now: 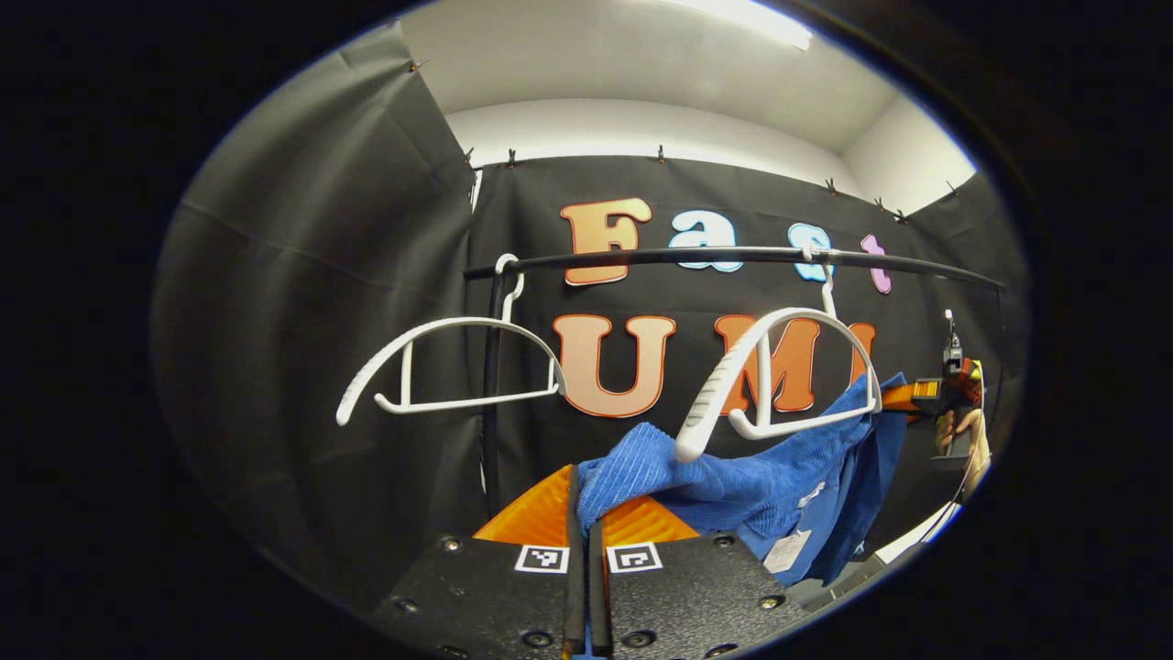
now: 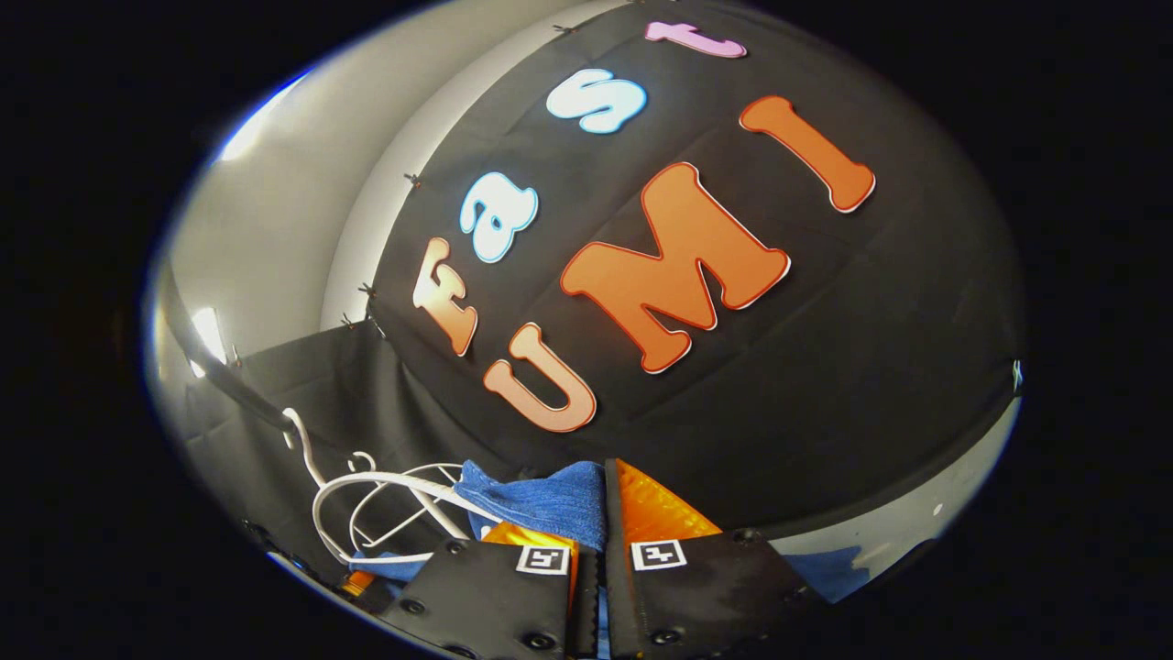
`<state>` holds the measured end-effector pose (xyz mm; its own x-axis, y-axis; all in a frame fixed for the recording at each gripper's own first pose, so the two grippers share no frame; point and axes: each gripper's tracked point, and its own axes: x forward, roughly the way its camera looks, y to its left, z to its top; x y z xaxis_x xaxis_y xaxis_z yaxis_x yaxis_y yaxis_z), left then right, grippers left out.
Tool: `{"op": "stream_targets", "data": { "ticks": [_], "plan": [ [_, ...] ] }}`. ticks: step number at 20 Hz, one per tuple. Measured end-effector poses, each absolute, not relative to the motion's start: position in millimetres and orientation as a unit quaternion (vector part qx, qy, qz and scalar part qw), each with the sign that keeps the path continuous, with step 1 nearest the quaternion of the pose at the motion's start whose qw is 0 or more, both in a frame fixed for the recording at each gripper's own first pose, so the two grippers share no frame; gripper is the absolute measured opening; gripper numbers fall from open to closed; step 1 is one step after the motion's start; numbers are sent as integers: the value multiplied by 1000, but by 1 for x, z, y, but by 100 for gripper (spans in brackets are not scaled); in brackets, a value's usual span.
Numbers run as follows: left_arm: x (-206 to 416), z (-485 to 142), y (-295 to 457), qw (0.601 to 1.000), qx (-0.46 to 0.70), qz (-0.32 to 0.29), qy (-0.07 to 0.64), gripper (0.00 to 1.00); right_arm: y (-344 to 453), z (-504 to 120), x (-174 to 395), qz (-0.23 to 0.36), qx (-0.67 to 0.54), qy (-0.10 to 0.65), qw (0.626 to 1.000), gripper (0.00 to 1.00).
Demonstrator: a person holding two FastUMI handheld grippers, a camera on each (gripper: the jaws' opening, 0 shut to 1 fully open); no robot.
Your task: Grasp the clothes on the hanger with both hands and then place them into the laundry hamper below.
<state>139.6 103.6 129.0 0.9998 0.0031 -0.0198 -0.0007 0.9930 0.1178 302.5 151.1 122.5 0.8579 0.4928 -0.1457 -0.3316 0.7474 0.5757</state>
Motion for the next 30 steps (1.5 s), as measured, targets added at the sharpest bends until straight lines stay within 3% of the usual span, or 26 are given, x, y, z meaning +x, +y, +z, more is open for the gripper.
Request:
{"op": "stream_targets", "data": {
  "ticks": [12, 30],
  "plan": [
    [130, 70, 84, 999, 27, -23, 39, 2, 115, 72, 271, 189, 230, 180, 938, 12],
    [106, 15, 3, 993, -19, -94, 69, 2, 164, 28, 162, 209, 73, 149, 964, 12]
  ]
}}
